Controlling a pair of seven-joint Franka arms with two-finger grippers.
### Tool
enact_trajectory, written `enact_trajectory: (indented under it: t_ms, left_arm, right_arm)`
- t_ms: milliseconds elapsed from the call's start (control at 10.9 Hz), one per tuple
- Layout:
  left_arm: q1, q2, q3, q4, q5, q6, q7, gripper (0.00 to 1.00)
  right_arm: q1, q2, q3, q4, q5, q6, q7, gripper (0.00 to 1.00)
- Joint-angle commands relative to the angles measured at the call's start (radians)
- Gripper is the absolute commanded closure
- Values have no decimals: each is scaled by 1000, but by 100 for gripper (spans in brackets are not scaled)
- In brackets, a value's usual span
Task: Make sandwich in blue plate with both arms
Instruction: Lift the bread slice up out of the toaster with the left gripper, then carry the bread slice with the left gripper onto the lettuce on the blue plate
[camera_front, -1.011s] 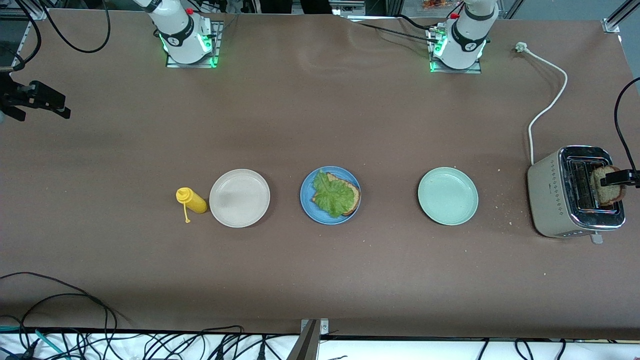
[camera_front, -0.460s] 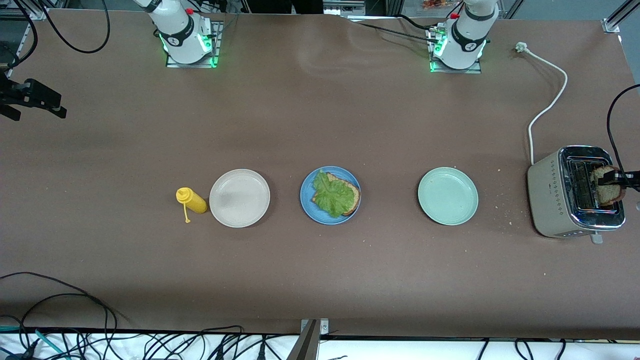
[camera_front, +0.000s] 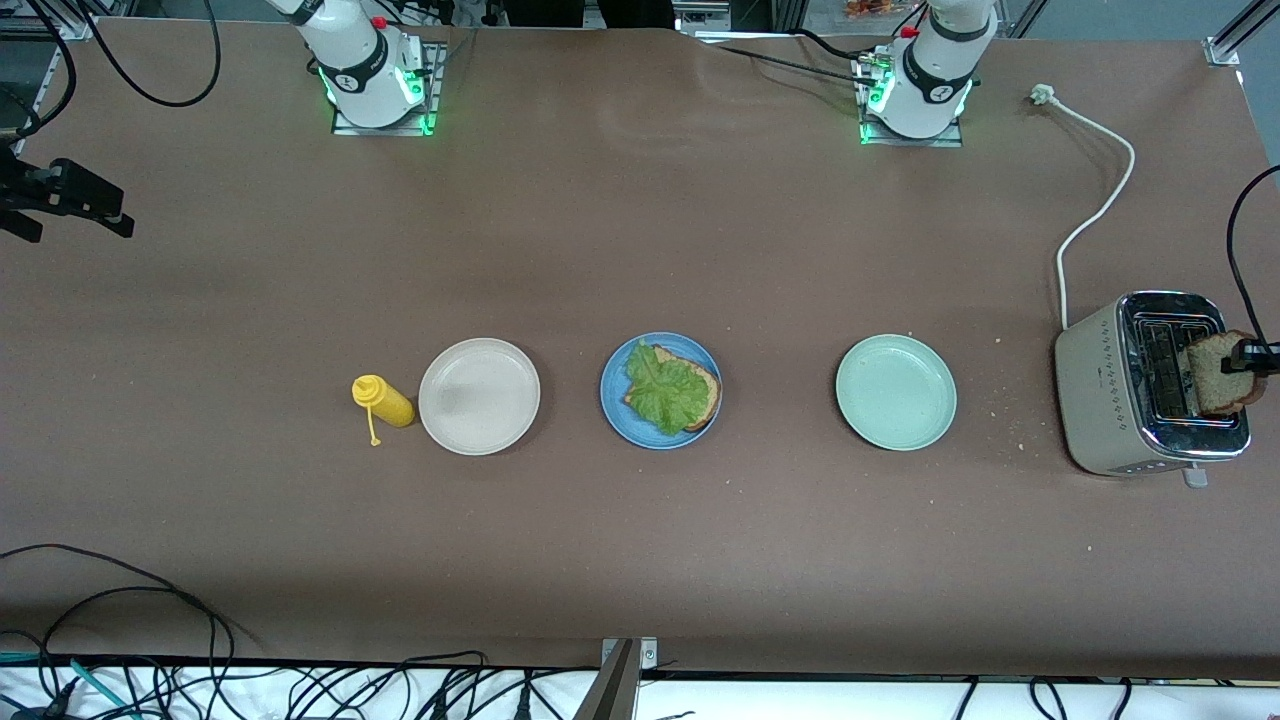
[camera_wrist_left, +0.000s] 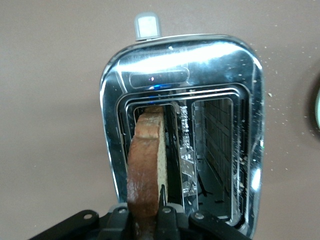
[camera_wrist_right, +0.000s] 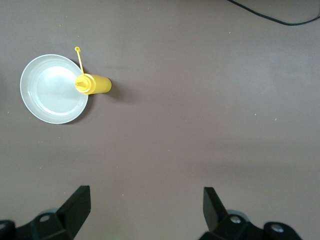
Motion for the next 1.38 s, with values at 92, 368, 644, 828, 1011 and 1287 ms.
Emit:
enact_trajectory:
  t_ms: [92, 368, 644, 828, 1011, 1287]
  left_arm:
    - [-18, -104, -22, 3, 39, -104, 23, 100]
    - [-131, -188, -28, 3, 40, -179, 23, 100]
    - [-274, -222, -34, 3, 21, -294, 14, 100]
    - [-307, -219, -109, 2, -57, -299, -27, 100]
    - [-351, -193, -174, 2, -149, -299, -202, 100]
    - [-493, -107, -179, 5, -348, -278, -401, 100]
  right_arm:
    - [6, 17, -4, 21, -14, -6, -28, 0]
    - [6, 15, -3, 23, -3, -7, -19, 0]
    - [11, 15, 2, 41, 0, -13, -16, 0]
    - [11, 15, 4, 41, 0, -15, -19, 0]
    - [12, 17, 5, 40, 0, -22, -17, 0]
    - [11, 17, 4, 41, -2, -21, -17, 0]
